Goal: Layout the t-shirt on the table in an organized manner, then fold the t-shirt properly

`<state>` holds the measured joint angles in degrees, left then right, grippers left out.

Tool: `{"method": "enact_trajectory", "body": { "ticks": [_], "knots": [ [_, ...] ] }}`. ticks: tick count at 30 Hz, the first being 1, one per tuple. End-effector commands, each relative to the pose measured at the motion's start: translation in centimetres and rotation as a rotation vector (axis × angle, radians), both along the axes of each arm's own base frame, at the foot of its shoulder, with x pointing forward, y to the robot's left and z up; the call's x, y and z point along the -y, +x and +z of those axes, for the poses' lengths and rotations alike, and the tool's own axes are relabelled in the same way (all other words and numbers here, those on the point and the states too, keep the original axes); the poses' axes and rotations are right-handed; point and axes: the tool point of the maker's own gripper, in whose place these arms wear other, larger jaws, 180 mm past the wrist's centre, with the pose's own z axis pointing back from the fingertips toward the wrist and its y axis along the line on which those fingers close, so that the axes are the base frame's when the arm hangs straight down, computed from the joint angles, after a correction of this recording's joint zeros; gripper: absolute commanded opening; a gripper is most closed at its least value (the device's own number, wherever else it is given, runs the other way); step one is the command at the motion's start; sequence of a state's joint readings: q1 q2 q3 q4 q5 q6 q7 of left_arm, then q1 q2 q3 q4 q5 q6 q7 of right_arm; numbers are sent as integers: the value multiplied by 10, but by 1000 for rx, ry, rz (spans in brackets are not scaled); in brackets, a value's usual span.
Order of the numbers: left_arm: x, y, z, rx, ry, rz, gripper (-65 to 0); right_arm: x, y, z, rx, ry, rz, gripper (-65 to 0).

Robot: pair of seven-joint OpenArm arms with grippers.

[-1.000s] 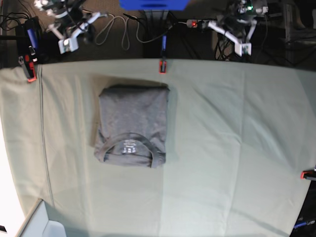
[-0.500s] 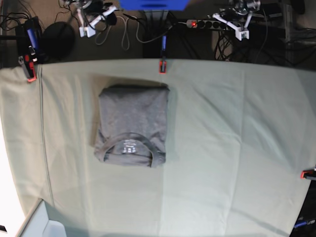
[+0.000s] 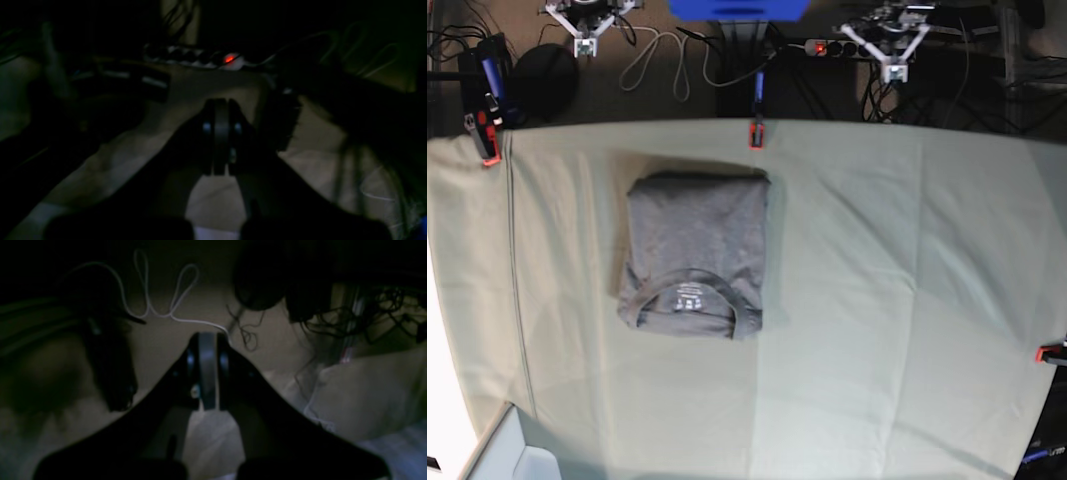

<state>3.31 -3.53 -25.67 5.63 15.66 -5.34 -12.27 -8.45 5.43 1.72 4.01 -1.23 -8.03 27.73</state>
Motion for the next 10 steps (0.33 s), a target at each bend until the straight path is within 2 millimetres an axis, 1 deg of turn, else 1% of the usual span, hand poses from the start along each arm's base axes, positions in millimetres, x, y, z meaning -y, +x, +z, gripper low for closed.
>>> {"method": "enact_trajectory", "body": {
  "ticks": [1, 2, 3, 4, 5, 8, 10],
  "knots": [
    [0, -4, 0, -3, 5, -1, -650, 2, -7, 1, -8, -20, 6, -650],
    [0, -5, 0, -5, 5, -1, -650, 2, -8, 1, -10, -25, 7, -650],
    [4, -5, 0, -5, -1, -2, -650, 1, -6, 1, -7, -22, 7, -650],
    [8, -5, -1, -5, -7, -3, -650, -6, 1, 0, 3, -11, 3, -650],
    [8, -5, -1, -5, -7, -3, -650, -10, 3, -1, 3, -5, 1, -650],
    [8, -4, -1, -3, -7, -3, -650, -16, 0, -4, -33, 6, -12, -650],
    [6, -1, 0, 4, -4, -1, -650, -28, 1, -6, -37, 25, -15, -650]
  ]
}}
